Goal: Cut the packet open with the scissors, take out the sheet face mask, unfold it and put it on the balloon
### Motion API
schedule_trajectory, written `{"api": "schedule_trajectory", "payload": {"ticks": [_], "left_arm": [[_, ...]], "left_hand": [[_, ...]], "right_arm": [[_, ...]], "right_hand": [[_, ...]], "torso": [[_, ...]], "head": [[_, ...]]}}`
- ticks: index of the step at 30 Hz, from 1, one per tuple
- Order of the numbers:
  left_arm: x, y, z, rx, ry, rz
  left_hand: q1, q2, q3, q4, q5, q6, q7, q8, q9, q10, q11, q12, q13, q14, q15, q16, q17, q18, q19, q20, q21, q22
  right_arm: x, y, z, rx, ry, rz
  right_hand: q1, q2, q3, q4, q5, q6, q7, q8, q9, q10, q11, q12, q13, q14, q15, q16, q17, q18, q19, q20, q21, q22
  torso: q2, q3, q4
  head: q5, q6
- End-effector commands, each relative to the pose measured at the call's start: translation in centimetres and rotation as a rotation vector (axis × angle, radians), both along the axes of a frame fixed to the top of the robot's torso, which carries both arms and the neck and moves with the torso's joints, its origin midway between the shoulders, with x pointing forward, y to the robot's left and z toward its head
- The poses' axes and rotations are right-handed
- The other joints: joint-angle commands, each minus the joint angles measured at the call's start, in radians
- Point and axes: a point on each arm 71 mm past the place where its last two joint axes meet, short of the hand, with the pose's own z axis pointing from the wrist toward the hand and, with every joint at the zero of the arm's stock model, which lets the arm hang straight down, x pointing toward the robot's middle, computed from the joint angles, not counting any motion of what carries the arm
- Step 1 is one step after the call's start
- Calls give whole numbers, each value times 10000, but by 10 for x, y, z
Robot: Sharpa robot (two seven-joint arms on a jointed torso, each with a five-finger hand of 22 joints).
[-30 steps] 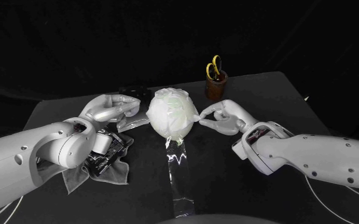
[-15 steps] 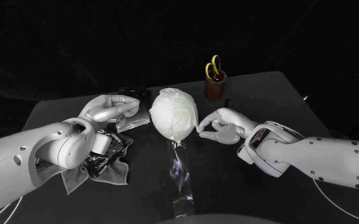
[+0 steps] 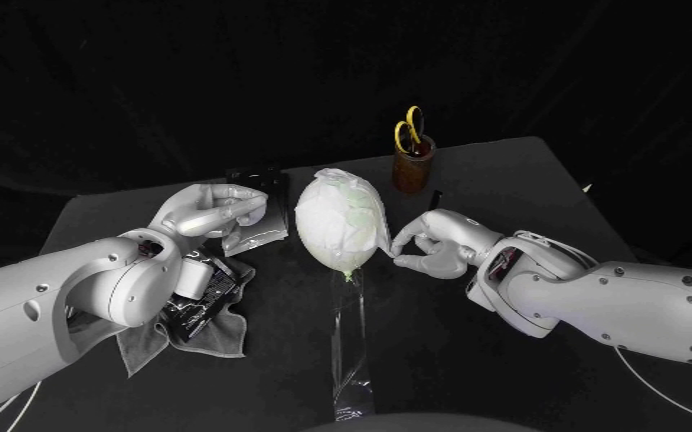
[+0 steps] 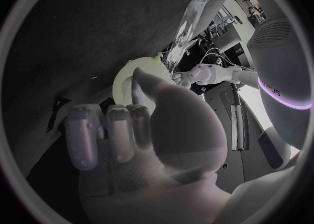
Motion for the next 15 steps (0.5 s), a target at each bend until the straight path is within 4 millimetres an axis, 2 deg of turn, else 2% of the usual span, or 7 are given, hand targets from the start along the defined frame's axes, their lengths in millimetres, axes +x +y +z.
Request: {"api": "schedule_trajectory", "payload": {"ticks": [1, 7, 15], "left_arm": [[0, -2, 1, -163, -62, -158], [0, -1, 1, -141, -57, -120], [1, 0, 0, -122, -53, -91]], "left_hand": [[120, -6, -53, 20, -18, -12, 28, 12, -16, -84, -20, 52, 3, 249, 32, 62, 250, -138, 36, 33, 53, 17], [120, -6, -53, 20, -18, -12, 28, 12, -16, -84, -20, 52, 3, 249, 32, 62, 250, -138, 36, 33, 53, 17], [122, -6, -56, 23, -18, -14, 29, 11, -18, -87, -18, 51, 2, 249, 33, 63, 250, -136, 31, 34, 50, 10]], "right_arm": [[0, -4, 0, -594, -485, -10], [3, -14, -2, -1019, -670, 35], [4, -17, -1, -889, -759, 56]], "right_hand": [[3, 129, 47, 0, 22, 75, -19, 40, 184, 1062, -82, 34, 2631, 1039, -39, 46, 2627, -181, 793, -91, 35, 2494], [-50, 95, 71, -3, 20, 58, -20, 68, 217, 1062, -83, 34, 2631, 1039, -40, 46, 2627, -171, 770, -94, -2, 2481], [-207, -36, 77, 43, 19, -34, -32, 106, 277, 1062, -90, 34, 2631, 1039, -47, 46, 2627, -131, 672, -99, -158, 2427]], "torso": [[-2, -2, 3], [-9, -12, 0], [-9, -9, 2]], "head": [[-5, -11], [-9, -21], [-27, -22]]}}
